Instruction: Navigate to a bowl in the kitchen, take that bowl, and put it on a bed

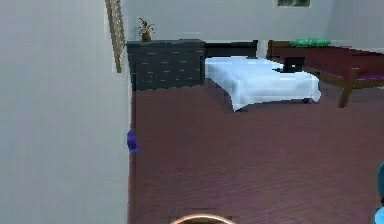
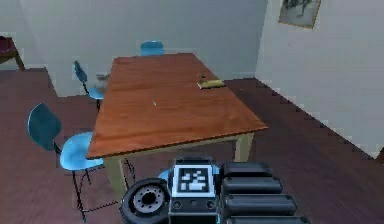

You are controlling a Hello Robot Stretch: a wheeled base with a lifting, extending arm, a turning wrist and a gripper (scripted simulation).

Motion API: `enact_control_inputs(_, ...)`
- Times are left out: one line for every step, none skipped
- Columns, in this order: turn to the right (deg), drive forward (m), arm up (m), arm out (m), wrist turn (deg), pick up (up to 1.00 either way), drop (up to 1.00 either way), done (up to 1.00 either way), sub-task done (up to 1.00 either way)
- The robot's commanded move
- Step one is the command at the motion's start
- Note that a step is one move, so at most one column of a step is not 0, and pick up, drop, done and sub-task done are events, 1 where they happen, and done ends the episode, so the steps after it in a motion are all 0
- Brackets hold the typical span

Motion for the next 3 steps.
enact_control_inputs(0.0,1.0,0.0,0.0,0.0,0.0,0.0,0.0,0.0)
enact_control_inputs(3.0,0.0,0.0,0.0,0.0,0.0,0.0,0.0,0.0)
enact_control_inputs(0.0,1.0,0.0,0.0,0.0,0.0,0.0,0.0,0.0)
